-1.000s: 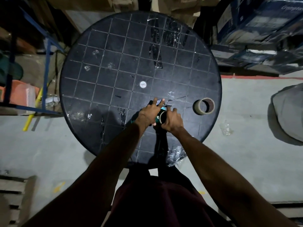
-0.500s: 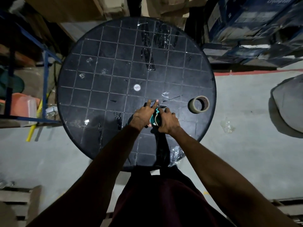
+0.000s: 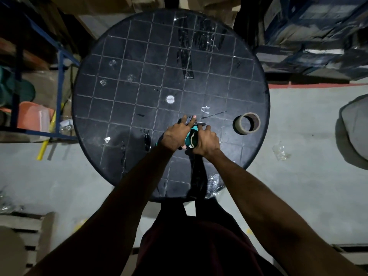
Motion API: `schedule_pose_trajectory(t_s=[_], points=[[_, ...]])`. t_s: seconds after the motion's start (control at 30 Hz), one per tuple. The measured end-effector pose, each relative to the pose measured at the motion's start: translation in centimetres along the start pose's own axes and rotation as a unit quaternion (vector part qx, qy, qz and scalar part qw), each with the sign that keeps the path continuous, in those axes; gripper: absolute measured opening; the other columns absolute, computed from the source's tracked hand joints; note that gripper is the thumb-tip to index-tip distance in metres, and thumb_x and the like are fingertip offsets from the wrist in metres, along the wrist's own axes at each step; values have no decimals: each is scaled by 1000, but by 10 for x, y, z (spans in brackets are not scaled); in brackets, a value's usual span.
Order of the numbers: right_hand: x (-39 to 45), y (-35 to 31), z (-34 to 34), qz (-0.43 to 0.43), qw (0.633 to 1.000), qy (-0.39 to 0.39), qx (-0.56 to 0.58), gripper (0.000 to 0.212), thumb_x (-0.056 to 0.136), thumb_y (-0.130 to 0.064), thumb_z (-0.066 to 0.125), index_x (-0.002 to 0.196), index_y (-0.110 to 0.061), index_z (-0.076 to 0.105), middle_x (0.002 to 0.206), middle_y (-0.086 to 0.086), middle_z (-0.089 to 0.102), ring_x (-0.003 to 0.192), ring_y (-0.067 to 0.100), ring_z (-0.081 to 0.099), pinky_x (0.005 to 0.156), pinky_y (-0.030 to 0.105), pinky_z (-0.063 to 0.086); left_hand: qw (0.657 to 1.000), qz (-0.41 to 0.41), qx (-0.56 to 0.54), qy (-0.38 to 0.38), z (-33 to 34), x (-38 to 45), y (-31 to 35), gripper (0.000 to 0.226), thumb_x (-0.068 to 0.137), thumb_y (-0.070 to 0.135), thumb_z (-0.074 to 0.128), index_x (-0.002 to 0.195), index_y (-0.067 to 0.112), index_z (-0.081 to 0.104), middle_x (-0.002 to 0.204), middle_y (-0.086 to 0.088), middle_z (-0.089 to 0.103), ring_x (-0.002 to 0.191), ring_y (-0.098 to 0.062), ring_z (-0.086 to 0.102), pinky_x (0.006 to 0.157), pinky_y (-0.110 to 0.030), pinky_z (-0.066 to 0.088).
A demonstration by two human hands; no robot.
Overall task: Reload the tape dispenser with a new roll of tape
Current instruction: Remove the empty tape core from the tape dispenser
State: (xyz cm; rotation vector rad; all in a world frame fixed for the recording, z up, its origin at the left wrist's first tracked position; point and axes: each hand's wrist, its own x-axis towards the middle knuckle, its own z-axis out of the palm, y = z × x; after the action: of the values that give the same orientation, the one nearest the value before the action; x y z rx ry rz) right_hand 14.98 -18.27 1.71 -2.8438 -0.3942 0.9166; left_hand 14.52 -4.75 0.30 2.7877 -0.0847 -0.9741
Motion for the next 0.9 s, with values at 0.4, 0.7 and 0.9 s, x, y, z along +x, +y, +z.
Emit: schedule_pose_trajectory(t_s=[0.4,0.7,0.9], points=[[-6,0,-2,-20,1000,-10,-3,113,51,-67,90,141,-15,44,130,16,52,102,39,65,85,45,56,1000,-4,17,-14,-2,-2,1,138,64,22,93,160,31,-6,167,-15,2,127,-43,52,98,-55,52],[-14,0,4,93,989,-3,115,119,51,-66,89,141,-14,31,132,14,42,113,44,58,89,51,53,999,2,35,-8,-4,-1,4,123,77,10,84,160,27,-6,166,-19,1,123,-43,55,94,-56,53],[-11,-5,8,102,985,-3,139,105,59,-50,93,137,-8,37,122,17,50,111,39,61,87,44,54,999,-1,46,-4,-3,-2,5,117,82,10,79,160,25,-8,167,-19,0,124,-43,56,93,-54,55]])
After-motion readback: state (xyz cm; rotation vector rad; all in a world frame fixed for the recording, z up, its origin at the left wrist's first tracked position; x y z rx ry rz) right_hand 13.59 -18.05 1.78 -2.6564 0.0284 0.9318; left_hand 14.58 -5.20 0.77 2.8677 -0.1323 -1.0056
